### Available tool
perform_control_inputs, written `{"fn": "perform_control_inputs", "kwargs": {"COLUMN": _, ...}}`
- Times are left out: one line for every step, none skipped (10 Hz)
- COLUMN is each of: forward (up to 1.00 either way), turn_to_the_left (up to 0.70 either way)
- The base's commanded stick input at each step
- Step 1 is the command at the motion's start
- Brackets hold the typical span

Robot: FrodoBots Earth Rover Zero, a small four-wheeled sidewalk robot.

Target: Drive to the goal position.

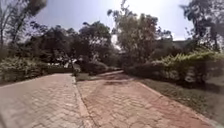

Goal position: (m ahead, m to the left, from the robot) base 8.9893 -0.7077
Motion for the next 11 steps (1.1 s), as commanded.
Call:
{"fn": "perform_control_inputs", "kwargs": {"forward": 0.3, "turn_to_the_left": 0.0}}
{"fn": "perform_control_inputs", "kwargs": {"forward": 0.3, "turn_to_the_left": 0.0}}
{"fn": "perform_control_inputs", "kwargs": {"forward": 0.3, "turn_to_the_left": 0.0}}
{"fn": "perform_control_inputs", "kwargs": {"forward": 0.3, "turn_to_the_left": 0.0}}
{"fn": "perform_control_inputs", "kwargs": {"forward": 0.3, "turn_to_the_left": 0.0}}
{"fn": "perform_control_inputs", "kwargs": {"forward": 0.3, "turn_to_the_left": 0.0}}
{"fn": "perform_control_inputs", "kwargs": {"forward": 0.3, "turn_to_the_left": 0.0}}
{"fn": "perform_control_inputs", "kwargs": {"forward": 0.3, "turn_to_the_left": 0.0}}
{"fn": "perform_control_inputs", "kwargs": {"forward": 0.3, "turn_to_the_left": 0.0}}
{"fn": "perform_control_inputs", "kwargs": {"forward": 0.3, "turn_to_the_left": 0.0}}
{"fn": "perform_control_inputs", "kwargs": {"forward": 0.3, "turn_to_the_left": 0.0}}
